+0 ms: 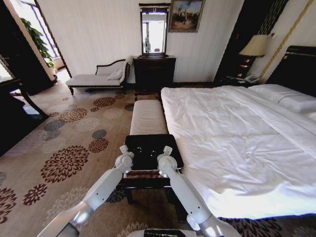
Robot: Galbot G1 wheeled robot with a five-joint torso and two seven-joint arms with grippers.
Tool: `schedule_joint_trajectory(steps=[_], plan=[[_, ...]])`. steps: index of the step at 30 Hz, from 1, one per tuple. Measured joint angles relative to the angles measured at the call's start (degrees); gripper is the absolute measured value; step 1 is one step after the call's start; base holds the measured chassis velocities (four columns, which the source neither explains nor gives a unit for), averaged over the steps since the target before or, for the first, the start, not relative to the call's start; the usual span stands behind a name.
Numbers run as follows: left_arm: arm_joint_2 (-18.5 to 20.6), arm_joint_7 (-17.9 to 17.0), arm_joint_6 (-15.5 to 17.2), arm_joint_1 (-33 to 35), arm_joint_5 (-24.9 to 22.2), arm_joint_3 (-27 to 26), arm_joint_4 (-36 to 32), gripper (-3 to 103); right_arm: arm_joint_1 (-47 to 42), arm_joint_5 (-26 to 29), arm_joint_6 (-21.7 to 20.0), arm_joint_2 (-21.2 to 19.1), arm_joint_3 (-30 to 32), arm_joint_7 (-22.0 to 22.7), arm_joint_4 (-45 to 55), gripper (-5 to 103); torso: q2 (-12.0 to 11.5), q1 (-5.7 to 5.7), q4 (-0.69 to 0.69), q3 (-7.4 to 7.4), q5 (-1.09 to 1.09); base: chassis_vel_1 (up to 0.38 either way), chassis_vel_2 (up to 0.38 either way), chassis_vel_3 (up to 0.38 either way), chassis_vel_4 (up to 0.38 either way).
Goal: Fold the clothes on the bed and place them into the basket.
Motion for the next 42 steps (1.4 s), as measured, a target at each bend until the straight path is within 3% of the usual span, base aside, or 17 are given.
schedule_joint_trajectory(steps=[8,10,12,13,14,17,19,23,25,29,31,33,40,42], plan=[[-0.7,0.3,-0.3,-0.5,0.9,0.6,1.1,12,0.1,-1.2,0.1,-0.3,-0.2,-1.4,-0.6,7,0.0,0.0,0.0,0.0,-0.01,0.0,0.0,0.0,0.0],[-0.8,0.3,0.2,-0.5,1.3,0.6,1.1,10,-0.2,-1.6,0.2,-0.5,-0.3,-2.0,-0.7,18,0.0,0.0,0.0,0.0,0.0,0.0,0.0,0.0,0.0],[-1.0,0.0,0.5,-0.4,2.2,0.4,1.2,20,-0.4,-1.7,0.3,-0.5,-0.4,-2.4,-0.7,22,0.0,0.0,0.0,0.0,0.0,0.0,0.0,0.0,0.0],[-1.0,0.0,0.5,-0.4,2.2,0.4,1.2,20,-0.4,-1.7,0.3,-0.5,-0.4,-2.4,-0.7,22,0.0,0.0,0.0,0.0,0.0,0.0,0.0,0.0,0.0],[-1.1,-0.2,0.7,-0.4,2.5,0.3,1.2,20,-0.4,-1.8,0.3,-0.5,-0.4,-2.5,-0.7,28,0.0,0.0,0.0,0.0,0.0,0.0,0.0,0.0,0.0],[-0.8,-0.6,1.3,-0.1,3.1,0.1,0.8,35,-0.5,-1.8,0.5,-0.6,-0.4,-2.6,-0.7,44,0.0,0.01,0.0,0.0,0.0,0.0,0.0,0.0,0.0],[-0.5,-0.6,1.5,0.1,3.2,0.1,0.4,41,-0.5,-1.8,0.5,-0.7,-0.4,-2.6,-0.6,44,0.0,0.0,0.0,0.0,0.0,0.0,0.0,0.0,0.0],[0.0,-0.9,1.9,0.6,4.1,0.0,0.1,57,-0.7,-2.0,0.6,-0.9,-0.4,-2.6,-0.3,66,0.0,0.0,0.0,0.0,0.0,0.0,0.0,0.0,0.0],[0.1,-1.0,2.0,0.8,4.4,-0.1,0.1,62,-0.9,-2.2,0.7,-1.0,-0.3,-2.7,-0.2,66,0.0,0.0,0.0,0.0,0.0,0.0,0.0,0.0,0.0],[0.9,-1.1,2.0,1.4,5.5,-0.4,-0.9,80,-1.6,-3.8,1.3,-1.3,0.1,-3.4,0.2,88,0.0,0.0,0.0,0.0,0.0,0.0,0.0,0.0,0.0],[1.2,-1.1,1.9,1.7,6.0,-0.6,-1.4,85,-1.8,-4.3,1.5,-1.4,0.2,-3.7,0.5,88,0.0,0.0,0.0,0.0,0.0,0.0,0.0,0.0,0.0],[2.0,-1.2,1.5,2.4,7.1,-1.1,-3.2,95,-2.3,-5.8,2.0,-1.8,0.4,-4.8,1.4,98,0.0,0.0,0.0,0.0,0.0,0.0,0.0,0.0,0.0],[4.4,-0.9,-0.4,5.5,12.7,-3.6,-9.1,100,-4.5,-10.8,5.1,-3.3,1.2,-10.2,4.5,100,0.0,0.0,-0.02,0.0,-0.01,0.0,0.0,0.0,0.0],[5.5,-0.9,-2.2,8.0,18.1,-5.9,-11.8,100,-6.1,-14.9,7.7,-4.1,2.1,-13.3,6.1,100,0.0,0.0,0.02,0.0,0.01,0.0,0.0,0.0,0.0]])
